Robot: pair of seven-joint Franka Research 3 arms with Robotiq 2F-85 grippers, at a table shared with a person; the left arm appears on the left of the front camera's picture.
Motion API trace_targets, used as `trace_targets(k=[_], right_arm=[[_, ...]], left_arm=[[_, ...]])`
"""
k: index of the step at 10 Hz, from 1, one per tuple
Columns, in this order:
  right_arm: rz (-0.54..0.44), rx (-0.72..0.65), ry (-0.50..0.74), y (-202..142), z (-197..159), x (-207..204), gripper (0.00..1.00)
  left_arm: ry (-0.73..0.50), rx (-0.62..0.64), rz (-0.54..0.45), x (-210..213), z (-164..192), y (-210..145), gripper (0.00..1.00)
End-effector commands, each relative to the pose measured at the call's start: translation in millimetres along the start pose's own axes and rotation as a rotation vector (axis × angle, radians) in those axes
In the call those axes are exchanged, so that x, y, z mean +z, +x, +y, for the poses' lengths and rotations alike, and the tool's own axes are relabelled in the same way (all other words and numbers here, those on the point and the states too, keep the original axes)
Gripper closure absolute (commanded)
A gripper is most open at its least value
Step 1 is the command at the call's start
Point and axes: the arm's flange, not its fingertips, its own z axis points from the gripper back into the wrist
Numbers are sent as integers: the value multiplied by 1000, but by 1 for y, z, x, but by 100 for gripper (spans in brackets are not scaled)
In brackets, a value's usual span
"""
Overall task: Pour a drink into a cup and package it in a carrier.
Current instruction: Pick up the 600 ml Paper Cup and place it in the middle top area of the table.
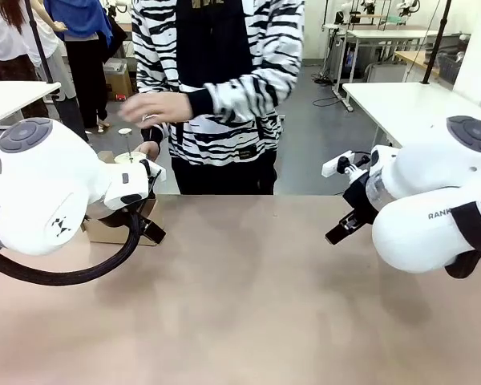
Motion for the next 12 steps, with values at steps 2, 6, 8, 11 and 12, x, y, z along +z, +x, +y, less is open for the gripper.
trace_targets(k=[2, 6, 8, 11, 12], right_arm=[[-112, -48, 91, 48, -44, 75, 0], [-340, 63, 416, 0, -181, 163, 0], [-602, 76, 475, -75, -247, 157, 0], [-710, 19, 546, -123, -280, 107, 0], [-688, 30, 442, -130, -269, 154, 0]], left_arm=[[0, 0, 0, 0, 0, 0, 0], [0, 0, 0, 0, 0, 0, 0], [0, 0, 0, 0, 0, 0, 0], [0, 0, 0, 0, 0, 0, 0], [0, 0, 0, 0, 0, 0, 0]])
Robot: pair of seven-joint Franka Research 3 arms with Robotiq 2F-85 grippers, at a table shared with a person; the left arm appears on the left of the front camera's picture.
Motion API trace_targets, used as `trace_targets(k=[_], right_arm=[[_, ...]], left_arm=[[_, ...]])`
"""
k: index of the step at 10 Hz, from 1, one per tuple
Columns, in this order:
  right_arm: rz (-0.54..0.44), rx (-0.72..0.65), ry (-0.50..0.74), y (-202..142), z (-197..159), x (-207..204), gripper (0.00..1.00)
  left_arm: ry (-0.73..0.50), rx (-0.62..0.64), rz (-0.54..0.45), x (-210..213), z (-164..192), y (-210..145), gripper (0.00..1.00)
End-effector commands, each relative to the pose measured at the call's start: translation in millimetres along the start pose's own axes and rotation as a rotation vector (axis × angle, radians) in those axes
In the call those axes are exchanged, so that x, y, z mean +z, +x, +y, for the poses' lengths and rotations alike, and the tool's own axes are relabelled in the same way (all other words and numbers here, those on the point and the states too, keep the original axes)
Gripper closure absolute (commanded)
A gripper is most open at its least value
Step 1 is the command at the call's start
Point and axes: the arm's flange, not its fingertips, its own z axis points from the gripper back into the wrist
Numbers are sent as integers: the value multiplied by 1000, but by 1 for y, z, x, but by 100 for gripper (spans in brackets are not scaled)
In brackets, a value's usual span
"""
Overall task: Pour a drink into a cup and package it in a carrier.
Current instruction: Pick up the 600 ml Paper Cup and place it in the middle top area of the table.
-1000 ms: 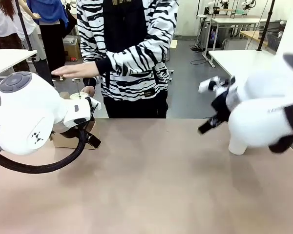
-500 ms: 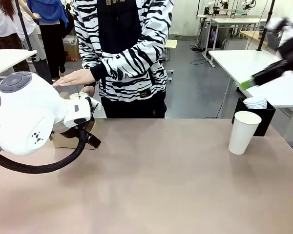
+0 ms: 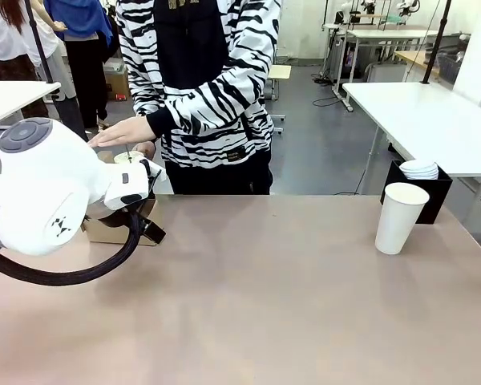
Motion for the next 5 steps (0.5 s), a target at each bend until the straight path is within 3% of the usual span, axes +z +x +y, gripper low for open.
trace_targets(k=[1, 3, 5], right_arm=[[44, 24, -34, 31, 13, 1, 0], [44, 24, -34, 31, 13, 1, 0], [-12, -21, 18, 1, -14, -10, 0]], left_arm=[[-1, -1, -1, 1, 0, 0, 0], [-1, -1, -1, 1, 0, 0, 0], [-1, -1, -1, 1, 0, 0, 0]])
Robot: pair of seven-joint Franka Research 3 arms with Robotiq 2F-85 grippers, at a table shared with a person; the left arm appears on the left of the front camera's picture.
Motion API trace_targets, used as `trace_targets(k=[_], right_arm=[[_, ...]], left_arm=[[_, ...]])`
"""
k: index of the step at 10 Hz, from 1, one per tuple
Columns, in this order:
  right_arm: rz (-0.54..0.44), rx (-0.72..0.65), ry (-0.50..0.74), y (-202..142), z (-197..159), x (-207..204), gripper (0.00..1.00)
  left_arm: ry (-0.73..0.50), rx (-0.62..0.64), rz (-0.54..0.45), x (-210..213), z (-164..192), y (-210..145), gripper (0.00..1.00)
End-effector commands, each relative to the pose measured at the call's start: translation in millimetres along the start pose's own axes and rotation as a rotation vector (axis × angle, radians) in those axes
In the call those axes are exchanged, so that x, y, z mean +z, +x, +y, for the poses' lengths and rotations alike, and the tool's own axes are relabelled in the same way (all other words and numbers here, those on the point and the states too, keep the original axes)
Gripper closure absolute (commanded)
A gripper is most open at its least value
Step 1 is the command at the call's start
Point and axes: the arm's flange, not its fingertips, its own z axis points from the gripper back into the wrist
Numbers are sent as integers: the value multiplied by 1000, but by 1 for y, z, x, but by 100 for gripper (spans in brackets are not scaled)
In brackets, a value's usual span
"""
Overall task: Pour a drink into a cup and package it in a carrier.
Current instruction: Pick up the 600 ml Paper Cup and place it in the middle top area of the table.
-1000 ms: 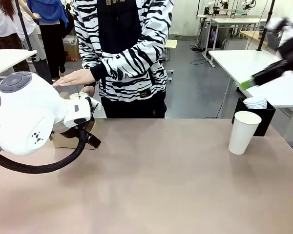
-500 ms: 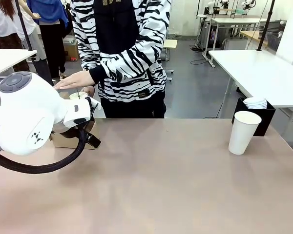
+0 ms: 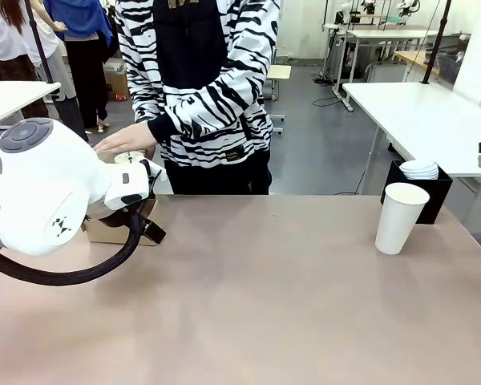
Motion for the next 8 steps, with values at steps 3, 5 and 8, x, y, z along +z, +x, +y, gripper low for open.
trace_targets(k=[3, 5, 8], right_arm=[[-171, 77, 102, -75, -55, -16, 0], [-196, 125, 169, -115, -70, -44, 0], [-262, 143, 193, -155, -75, -79, 0]], left_arm=[[-1, 0, -1, 0, 0, 0, 0], [-1, 0, -1, 0, 0, 0, 0], [-1, 0, -1, 0, 0, 0, 0]])
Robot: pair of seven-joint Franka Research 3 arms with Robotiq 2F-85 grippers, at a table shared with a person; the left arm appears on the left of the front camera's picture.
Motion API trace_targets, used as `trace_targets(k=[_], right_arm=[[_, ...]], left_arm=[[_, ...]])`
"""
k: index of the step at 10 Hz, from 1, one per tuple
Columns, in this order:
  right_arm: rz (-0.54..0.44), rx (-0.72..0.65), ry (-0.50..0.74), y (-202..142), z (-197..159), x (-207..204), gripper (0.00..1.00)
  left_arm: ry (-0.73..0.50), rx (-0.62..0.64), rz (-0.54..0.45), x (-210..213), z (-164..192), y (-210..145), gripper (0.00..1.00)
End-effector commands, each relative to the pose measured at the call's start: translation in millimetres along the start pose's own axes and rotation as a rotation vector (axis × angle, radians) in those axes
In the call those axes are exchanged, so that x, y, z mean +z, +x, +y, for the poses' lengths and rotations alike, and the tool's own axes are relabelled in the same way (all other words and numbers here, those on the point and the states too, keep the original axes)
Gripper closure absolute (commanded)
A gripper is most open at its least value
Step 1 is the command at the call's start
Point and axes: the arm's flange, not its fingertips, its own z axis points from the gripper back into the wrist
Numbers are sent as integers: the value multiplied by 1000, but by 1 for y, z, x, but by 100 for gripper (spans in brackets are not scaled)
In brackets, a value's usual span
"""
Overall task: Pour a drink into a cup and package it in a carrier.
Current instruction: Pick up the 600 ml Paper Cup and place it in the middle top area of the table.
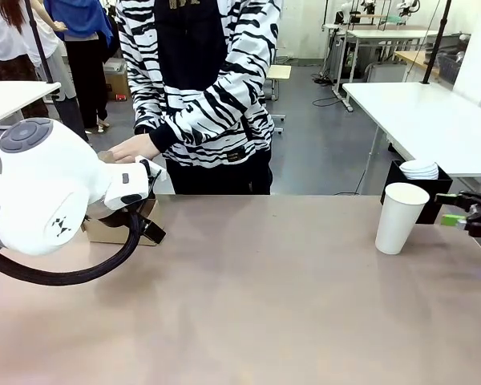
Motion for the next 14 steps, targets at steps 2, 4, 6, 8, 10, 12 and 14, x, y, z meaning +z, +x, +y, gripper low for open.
trace_targets(k=[2, 4, 6, 8, 10, 12, 14], right_arm=[[-56, 89, -66, -15, -16, -8, 0], [-27, 31, -23, -18, -10, -8, 0], [-32, 27, -24, -21, -12, -11, 0], [-21, 6, -48, -36, -23, -33, 0], [-47, 3, -25, -44, -27, -41, 0], [-51, 18, 0, -51, -26, -46, 0], [-72, 14, 12, -51, -32, -60, 0]], left_arm=[[-1, 0, -1, 0, 0, 0, 0], [-1, 0, -1, 0, 0, 0, 0], [-1, 0, -1, 0, 0, 0, 0], [-1, 0, -1, 0, 0, 0, 0], [-1, 0, -1, 0, 0, 0, 0], [-1, 0, -1, 0, 0, 0, 0], [-1, 0, -1, 0, 0, 0, 0]])
